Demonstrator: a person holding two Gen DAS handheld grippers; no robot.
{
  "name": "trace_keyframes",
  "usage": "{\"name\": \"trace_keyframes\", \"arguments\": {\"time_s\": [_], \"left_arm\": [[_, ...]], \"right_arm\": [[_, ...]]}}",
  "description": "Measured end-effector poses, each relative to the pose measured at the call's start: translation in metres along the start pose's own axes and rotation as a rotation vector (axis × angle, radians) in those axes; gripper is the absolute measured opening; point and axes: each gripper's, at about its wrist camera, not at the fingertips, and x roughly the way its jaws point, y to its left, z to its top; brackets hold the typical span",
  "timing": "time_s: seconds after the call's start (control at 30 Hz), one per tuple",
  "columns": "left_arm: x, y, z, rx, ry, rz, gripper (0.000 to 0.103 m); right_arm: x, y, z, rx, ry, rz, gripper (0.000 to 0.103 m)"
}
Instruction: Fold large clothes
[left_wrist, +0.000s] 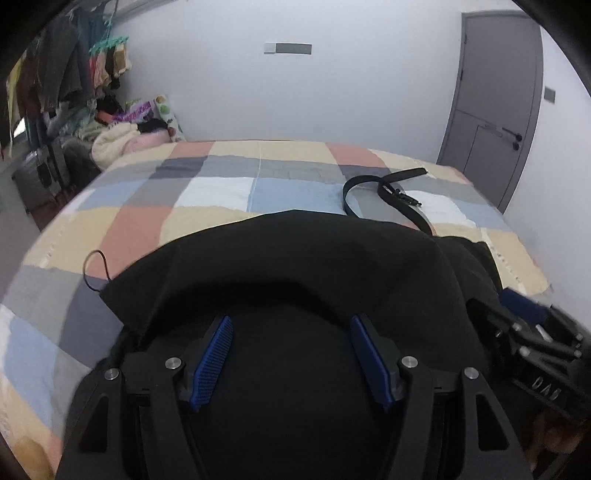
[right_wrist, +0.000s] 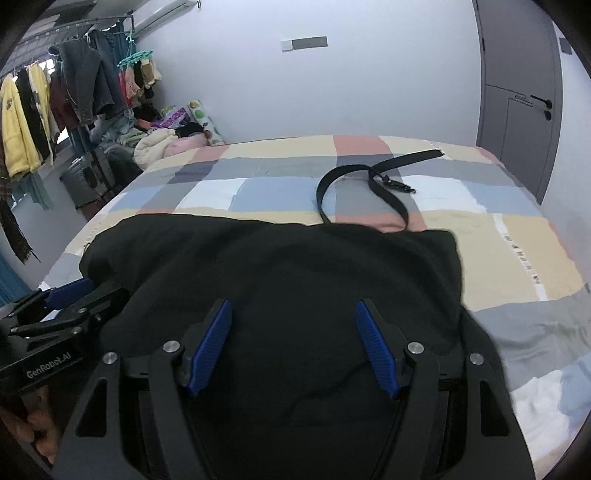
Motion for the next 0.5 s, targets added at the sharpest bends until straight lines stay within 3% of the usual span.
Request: {"name": "trace_keyframes", "arguments": {"time_s": [0.17, 0.5], "left_arm": [[0.02, 0.021, 0.004, -0.079, 0.045, -0.077, 0.066], [0.055, 0.014, 0.009, -0.014, 0.062, 0.022, 0.07]], "right_arm": [[0.019, -0.002, 0.001, 0.012, 0.01, 0.022, 0.078], [0.063, 0.003, 0.007, 0.01, 0.08, 0.017, 0.084]]}}
